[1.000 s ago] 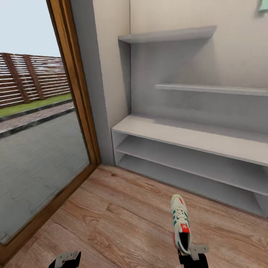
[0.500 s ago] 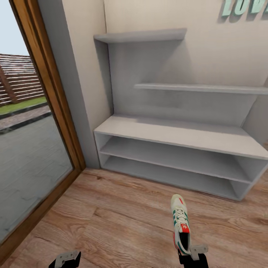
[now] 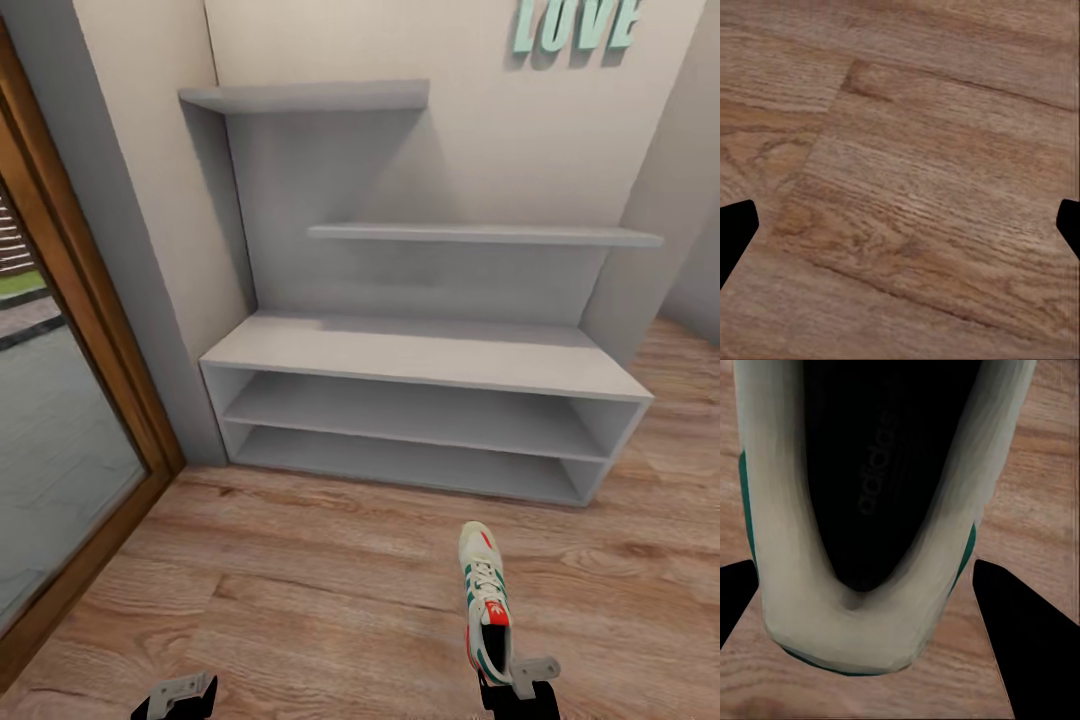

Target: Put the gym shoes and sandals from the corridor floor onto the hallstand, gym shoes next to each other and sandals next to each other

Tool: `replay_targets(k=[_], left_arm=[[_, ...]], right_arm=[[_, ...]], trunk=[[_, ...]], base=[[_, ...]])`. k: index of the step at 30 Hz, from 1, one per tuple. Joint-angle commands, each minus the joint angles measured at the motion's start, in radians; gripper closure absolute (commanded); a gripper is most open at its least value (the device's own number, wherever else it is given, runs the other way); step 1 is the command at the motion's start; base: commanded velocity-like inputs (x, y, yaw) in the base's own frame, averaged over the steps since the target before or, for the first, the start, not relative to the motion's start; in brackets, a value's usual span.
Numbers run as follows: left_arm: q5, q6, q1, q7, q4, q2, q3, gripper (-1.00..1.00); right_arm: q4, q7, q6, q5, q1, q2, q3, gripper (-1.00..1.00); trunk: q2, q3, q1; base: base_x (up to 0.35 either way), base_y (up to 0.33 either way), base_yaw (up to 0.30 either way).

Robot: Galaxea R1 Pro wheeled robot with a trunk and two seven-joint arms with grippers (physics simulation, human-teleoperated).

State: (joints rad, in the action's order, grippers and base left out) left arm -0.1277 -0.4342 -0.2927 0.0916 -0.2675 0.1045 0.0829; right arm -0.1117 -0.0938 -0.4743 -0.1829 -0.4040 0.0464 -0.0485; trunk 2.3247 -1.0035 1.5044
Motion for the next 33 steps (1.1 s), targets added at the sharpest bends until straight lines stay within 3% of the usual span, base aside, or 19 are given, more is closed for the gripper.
replay_targets(k=[1, 6, 18, 33], left_arm=[[-0.009, -0.001, 0.000, 0.010, 0.001, 0.000, 0.005, -1.00], [-0.010, -0.001, 0.000, 0.010, 0.001, 0.000, 0.005, -1.00], [-0.010, -0.001, 0.000, 0.010, 0.001, 0.000, 0.005, -1.00], [-0.009, -0.001, 0.000, 0.010, 0.001, 0.000, 0.005, -1.00]], right_arm=[[0.001, -0.004, -0.003, -0.010, -0.001, 0.000, -0.005, 1.00], [0.001, -0.004, -0.003, -0.010, -0.001, 0.000, -0.005, 1.00], [0.001, -0.004, -0.003, -0.010, -0.001, 0.000, -0.005, 1.00], [0.001, -0.004, -0.003, -0.010, -0.001, 0.000, -0.005, 1.00]], trunk=[[0.000, -0.001, 0.000], [0.000, -0.001, 0.000], [0.000, -0.001, 0.000], [0.000, -0.001, 0.000]], base=[[0.000, 0.000, -0.295], [0.000, 0.068, -0.295], [0.000, 0.258, -0.296], [0.000, 0.017, -0.299]])
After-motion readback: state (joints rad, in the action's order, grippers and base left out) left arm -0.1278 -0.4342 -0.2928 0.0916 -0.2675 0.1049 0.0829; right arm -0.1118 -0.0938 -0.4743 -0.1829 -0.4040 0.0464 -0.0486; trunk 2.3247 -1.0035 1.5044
